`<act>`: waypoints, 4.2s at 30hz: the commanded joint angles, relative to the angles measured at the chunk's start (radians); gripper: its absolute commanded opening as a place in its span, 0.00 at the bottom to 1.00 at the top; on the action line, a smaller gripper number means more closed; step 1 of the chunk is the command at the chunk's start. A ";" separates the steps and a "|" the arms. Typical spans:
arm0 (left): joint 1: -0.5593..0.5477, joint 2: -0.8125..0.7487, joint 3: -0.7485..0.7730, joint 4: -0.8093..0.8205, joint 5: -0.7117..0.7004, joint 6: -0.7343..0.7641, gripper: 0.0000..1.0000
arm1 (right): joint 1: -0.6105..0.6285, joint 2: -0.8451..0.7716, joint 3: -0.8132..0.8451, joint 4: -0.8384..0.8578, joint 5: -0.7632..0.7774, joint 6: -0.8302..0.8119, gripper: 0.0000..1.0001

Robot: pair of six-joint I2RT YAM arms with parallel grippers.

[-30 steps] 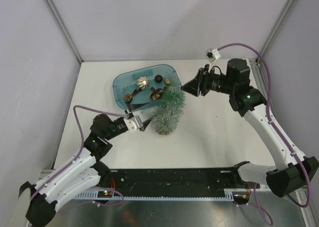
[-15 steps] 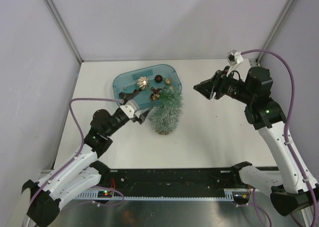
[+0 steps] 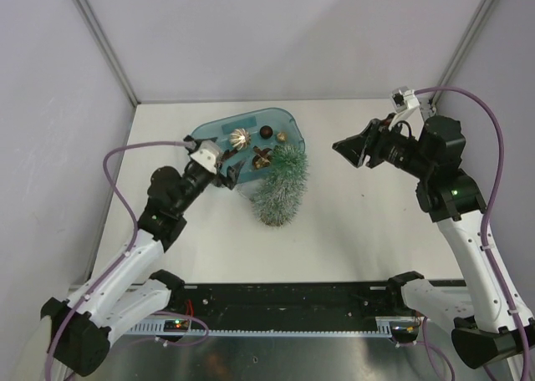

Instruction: Decorate the small christmas tree

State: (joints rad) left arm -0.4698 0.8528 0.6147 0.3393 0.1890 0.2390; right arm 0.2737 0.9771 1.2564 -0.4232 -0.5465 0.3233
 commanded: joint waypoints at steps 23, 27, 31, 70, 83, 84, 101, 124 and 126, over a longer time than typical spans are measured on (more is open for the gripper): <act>0.300 0.843 0.733 -0.738 0.007 0.025 1.00 | -0.014 0.135 -0.090 0.120 0.196 0.104 0.61; 0.301 0.973 0.842 -0.734 0.035 0.018 1.00 | -0.002 0.149 -0.092 0.119 0.207 0.101 0.61; 0.298 1.080 0.939 -0.725 0.084 -0.010 1.00 | 0.017 0.155 -0.092 0.109 0.231 0.093 0.63; 0.223 1.173 1.044 -0.645 0.122 -0.042 0.69 | -0.019 0.132 -0.092 0.087 0.193 0.058 0.68; 0.242 0.723 0.950 -0.675 0.303 -0.095 0.71 | -0.043 0.111 -0.092 0.093 0.167 0.061 0.68; 0.246 0.694 0.935 -0.677 0.339 -0.101 0.71 | -0.045 0.108 -0.092 0.093 0.166 0.060 0.68; 0.428 0.178 0.845 -0.711 1.112 0.074 0.72 | -0.059 0.047 -0.092 0.088 0.160 0.072 0.67; 0.422 0.016 0.947 -0.713 1.511 0.082 0.77 | -0.051 -0.021 -0.100 0.145 0.113 0.090 0.67; 0.396 0.035 0.949 -0.714 1.493 0.082 0.77 | -0.050 -0.024 -0.100 0.147 0.109 0.092 0.67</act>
State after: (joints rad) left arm -0.0505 0.8467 1.5311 -0.3698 1.4864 0.3576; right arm 0.2195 0.9794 1.1591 -0.3252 -0.4168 0.4004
